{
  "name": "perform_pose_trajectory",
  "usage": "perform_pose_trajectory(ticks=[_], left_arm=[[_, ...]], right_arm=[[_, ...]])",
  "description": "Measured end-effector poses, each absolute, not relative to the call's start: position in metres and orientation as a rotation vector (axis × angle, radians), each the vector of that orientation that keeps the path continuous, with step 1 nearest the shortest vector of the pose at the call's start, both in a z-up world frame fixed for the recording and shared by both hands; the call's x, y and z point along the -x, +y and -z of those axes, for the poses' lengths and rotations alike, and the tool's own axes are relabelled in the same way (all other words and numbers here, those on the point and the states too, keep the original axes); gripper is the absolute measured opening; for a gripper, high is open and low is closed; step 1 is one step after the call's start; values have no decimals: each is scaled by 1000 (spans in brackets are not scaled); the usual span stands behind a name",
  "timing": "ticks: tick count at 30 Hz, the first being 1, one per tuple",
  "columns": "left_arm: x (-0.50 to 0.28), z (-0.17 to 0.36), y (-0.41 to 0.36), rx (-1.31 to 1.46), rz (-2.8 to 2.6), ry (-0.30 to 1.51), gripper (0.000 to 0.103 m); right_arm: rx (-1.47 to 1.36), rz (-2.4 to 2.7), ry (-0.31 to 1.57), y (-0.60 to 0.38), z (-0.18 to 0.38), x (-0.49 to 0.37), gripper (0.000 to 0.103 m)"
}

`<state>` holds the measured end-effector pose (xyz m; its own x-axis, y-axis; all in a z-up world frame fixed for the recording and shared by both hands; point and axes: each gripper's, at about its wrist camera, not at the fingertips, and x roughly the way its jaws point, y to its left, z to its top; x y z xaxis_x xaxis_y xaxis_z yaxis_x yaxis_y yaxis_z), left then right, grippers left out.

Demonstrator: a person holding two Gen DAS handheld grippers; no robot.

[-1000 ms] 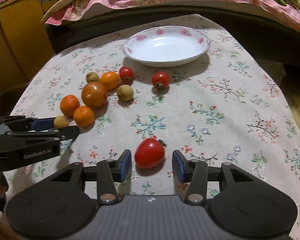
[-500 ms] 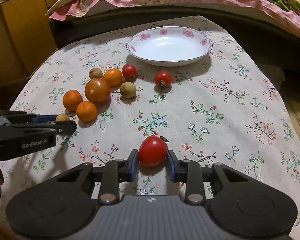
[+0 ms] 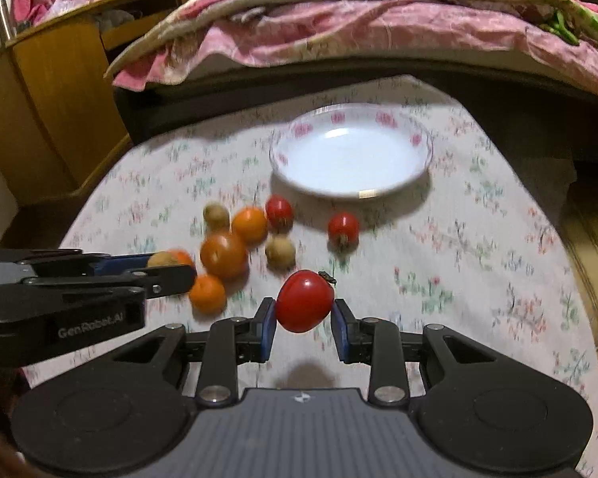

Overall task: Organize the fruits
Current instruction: 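Carry both fruits over the white bowl and open both tools to drop them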

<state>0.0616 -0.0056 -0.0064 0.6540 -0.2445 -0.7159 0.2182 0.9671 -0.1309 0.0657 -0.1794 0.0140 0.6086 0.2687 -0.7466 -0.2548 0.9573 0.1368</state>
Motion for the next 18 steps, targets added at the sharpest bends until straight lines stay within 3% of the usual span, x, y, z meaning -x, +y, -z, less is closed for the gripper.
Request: perform_pose_trajectory(ticks=[18], left_arm=[[-158, -9, -38, 20, 337, 749, 33]], right_arm=[[-19, -263, 836, -188, -18, -172, 34]])
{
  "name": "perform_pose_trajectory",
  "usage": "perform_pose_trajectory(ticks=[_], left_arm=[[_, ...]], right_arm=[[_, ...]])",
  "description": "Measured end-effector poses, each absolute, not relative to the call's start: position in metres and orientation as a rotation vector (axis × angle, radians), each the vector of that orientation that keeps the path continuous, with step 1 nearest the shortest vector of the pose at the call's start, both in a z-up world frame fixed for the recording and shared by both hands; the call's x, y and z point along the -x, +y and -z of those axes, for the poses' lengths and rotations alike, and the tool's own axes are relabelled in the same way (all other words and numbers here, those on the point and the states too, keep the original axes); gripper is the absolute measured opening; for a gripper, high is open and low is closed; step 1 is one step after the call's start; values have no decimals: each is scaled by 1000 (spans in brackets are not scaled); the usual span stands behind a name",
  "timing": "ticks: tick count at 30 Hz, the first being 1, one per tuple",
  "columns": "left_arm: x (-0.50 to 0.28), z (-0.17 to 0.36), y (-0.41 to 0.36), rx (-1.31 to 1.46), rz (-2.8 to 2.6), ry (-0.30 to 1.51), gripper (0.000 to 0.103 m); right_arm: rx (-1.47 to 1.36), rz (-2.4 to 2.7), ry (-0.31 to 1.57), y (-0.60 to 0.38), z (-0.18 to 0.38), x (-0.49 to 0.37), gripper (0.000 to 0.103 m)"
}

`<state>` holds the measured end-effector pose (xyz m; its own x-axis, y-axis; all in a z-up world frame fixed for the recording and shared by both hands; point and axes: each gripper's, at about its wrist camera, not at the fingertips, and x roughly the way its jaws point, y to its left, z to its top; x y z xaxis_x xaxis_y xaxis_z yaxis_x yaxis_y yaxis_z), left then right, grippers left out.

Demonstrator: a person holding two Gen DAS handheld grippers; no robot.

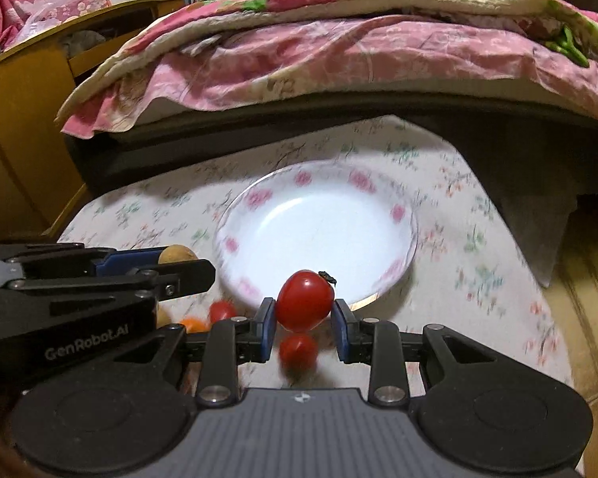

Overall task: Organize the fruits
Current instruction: 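Carry both fruits over the white bowl and open both tools to drop them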

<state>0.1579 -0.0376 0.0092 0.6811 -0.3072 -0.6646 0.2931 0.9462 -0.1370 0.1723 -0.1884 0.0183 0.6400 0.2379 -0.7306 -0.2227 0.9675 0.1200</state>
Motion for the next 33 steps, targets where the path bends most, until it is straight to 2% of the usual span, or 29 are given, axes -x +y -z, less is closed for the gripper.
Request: perform_pose_trajectory(ticks=[9, 18, 27, 29, 33], left_arm=[[-202, 7, -47, -14, 326, 773, 32], [-215, 24, -46, -27, 311, 805, 33], [-214, 23, -42, -30, 293, 808, 44], [-213, 20, -41, -29, 291, 802, 45], [-209, 14, -38, -35, 289, 792, 47]], right_arm=[[13, -243, 858, -194, 2, -220, 34], [12, -251, 889, -195, 20, -234, 34], [18, -244, 864, -195, 16, -233, 36], [20, -239, 858, -195, 14, -233, 40], [16, -220, 842, -199, 9, -231, 41]])
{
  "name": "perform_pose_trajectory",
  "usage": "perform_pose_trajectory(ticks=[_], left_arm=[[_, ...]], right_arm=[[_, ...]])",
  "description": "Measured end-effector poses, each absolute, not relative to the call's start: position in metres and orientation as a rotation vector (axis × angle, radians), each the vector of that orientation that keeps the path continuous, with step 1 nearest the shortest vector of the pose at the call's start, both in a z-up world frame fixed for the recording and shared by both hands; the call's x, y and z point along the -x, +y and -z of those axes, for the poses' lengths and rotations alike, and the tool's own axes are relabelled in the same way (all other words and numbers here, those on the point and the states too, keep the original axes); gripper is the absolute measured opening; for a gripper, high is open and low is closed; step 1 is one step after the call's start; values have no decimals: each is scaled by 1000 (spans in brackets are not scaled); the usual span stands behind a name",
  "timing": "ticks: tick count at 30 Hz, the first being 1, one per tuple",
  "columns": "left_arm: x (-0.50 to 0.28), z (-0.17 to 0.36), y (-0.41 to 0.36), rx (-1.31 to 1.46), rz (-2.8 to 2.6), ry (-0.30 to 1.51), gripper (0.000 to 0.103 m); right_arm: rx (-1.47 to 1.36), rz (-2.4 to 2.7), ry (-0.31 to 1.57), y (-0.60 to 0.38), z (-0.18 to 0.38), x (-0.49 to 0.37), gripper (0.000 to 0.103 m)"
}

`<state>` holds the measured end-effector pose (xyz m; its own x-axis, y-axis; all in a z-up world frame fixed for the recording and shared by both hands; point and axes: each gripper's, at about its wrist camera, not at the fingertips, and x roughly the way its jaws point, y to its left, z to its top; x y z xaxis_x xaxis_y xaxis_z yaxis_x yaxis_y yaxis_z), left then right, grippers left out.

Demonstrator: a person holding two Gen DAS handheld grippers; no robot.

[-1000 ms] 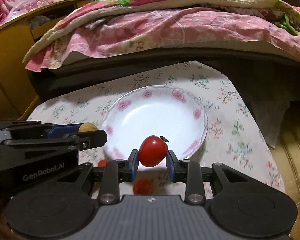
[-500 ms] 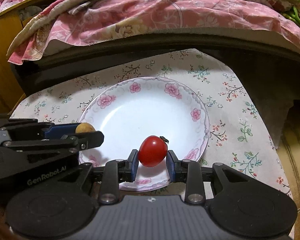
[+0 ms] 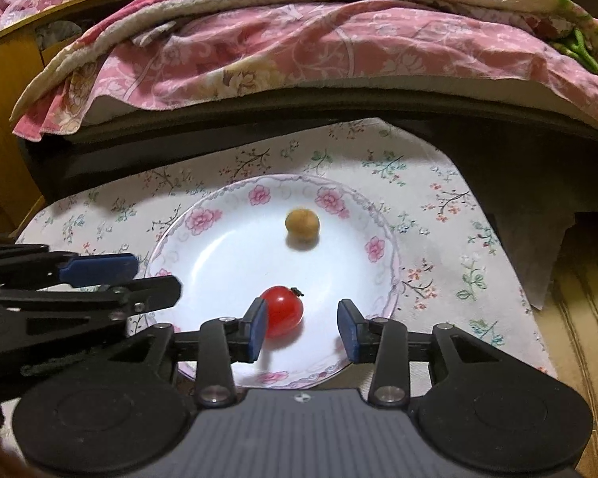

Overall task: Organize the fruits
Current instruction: 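Carry both fruits over the white bowl and open both tools to drop them, then grasp a tangerine with the right tool while the left tool grasps another tangerine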

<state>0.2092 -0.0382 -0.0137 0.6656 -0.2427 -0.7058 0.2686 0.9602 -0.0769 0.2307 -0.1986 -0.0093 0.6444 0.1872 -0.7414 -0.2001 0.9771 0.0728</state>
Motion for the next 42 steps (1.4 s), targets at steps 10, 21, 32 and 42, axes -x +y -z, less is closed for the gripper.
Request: perform_pose_trajectory(ticks=[10, 21, 32, 42], left_arm=[[-185, -11, -22, -26, 268, 762, 51], [-137, -30, 4, -5, 261, 745, 54], [-86, -19, 33, 56, 241, 791, 57], [-63, -15, 47, 43, 252, 808, 62]], right_arm=[[-34, -229, 815, -197, -11, -210, 41], [-74, -288, 797, -178, -30, -166, 41], [-43, -388, 841, -149, -20, -105, 42], [13, -432, 908, -128, 9, -78, 43]])
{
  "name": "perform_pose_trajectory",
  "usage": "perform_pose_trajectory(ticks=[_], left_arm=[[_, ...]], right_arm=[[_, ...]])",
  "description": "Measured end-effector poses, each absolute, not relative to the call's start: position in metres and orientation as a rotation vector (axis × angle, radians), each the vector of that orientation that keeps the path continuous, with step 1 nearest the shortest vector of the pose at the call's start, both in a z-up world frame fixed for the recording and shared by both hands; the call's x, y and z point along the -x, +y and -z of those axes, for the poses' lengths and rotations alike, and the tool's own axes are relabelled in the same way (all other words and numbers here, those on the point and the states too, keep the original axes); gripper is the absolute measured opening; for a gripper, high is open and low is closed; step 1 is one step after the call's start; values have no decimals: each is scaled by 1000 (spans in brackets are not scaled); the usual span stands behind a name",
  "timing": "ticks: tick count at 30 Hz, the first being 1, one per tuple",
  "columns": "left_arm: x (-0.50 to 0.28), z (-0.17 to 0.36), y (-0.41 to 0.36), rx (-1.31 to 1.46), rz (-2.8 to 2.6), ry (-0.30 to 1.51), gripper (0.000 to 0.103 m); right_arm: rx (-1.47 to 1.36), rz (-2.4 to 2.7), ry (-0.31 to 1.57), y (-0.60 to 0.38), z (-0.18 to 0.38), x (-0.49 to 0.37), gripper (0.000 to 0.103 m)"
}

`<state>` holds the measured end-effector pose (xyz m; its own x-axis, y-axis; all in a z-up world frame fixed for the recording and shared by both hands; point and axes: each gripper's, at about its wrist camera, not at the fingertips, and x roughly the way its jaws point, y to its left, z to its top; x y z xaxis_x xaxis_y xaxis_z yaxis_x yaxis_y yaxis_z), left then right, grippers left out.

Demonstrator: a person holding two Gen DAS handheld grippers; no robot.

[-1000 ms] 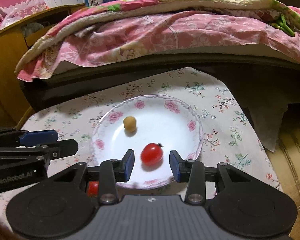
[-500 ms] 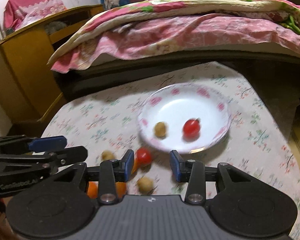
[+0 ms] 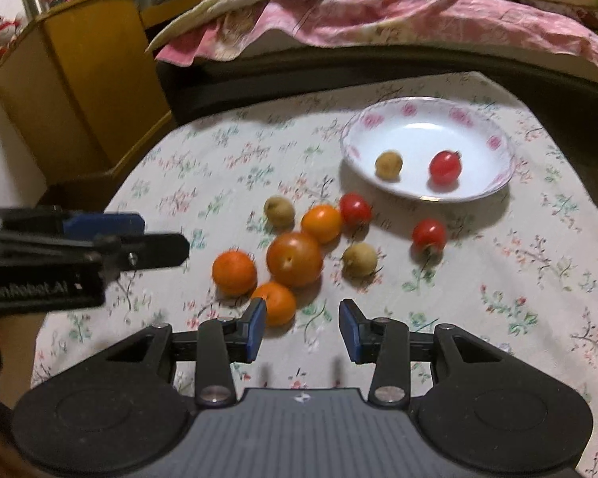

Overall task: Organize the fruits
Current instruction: 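Grasp a tangerine with the right tool while the left tool grasps another tangerine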

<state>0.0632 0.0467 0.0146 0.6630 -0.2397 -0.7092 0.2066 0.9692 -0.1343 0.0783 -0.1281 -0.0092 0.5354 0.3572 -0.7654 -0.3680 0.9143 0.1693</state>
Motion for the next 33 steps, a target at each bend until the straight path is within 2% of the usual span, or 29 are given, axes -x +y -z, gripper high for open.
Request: perform_pose_trajectory(ticks=[18, 23, 33], left_arm=[[-75, -1, 57, 19, 247, 855, 67], [-79, 4, 53, -10, 265, 871, 67], [-87, 21, 28, -80, 317, 899, 65]], right_arm=[[68, -485, 923, -95, 43, -102, 43], [68, -503, 933, -98, 42, -101, 36], [28, -438, 948, -141, 25, -88, 36]])
